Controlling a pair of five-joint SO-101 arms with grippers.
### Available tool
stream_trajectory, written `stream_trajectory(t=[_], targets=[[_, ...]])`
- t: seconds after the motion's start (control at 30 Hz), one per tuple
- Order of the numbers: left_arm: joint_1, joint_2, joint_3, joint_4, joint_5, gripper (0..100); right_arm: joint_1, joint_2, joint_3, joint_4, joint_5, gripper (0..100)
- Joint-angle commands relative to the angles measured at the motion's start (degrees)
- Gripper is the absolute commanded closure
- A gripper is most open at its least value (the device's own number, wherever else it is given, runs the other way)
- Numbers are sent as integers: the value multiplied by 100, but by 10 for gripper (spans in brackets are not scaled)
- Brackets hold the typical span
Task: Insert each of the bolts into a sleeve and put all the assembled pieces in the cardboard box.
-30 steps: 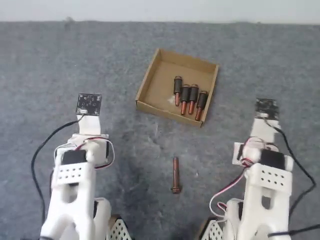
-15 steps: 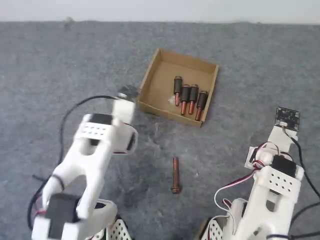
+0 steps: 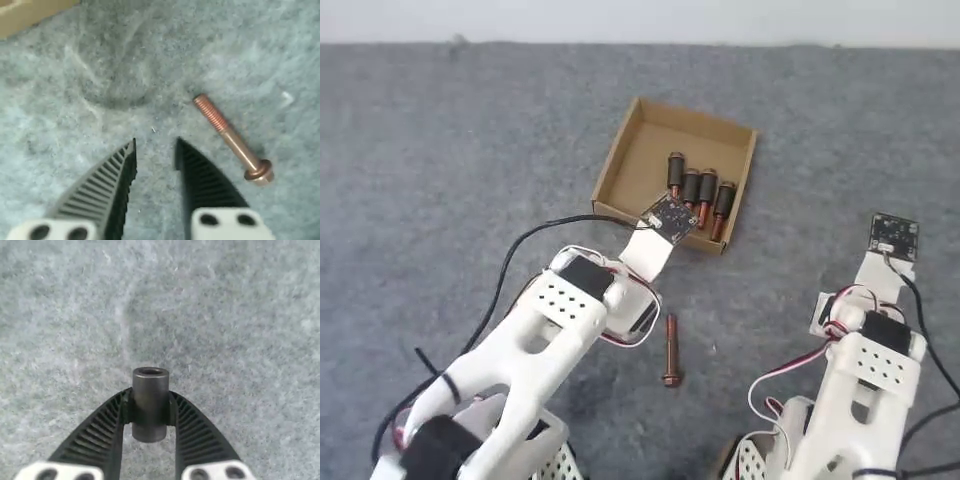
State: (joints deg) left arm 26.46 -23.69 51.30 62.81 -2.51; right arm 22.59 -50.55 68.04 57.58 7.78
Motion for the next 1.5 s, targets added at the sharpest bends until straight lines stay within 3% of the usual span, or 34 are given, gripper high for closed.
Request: stream_trajectory(t=[0.0,0.2,0.57,0.8,0.97,1.13,1.33,1.47], targets=[[193,-132,-31,-18,193,829,22,-180,-53,-101,79,993],[1011,229,-40,-44,202,848,-101,-180,-44,-110,79,993],[1064,1662,-716,-325,202,848,-84,-180,-35,-110,79,993],[1116,492,-286,-422,149,848,-84,-180,-35,-110,79,993],[1829,-659,655,-607,-923,848,-84,-180,-35,-110,79,993],[1398,-624,567,-993,334,848,-84,-180,-26,-110,79,993],[1284,659,251,-1565,2418,848,-84,-180,-26,-110,79,993],[1266,1530,-330,-1240,2866,848,-84,-180,-26,-110,79,993]])
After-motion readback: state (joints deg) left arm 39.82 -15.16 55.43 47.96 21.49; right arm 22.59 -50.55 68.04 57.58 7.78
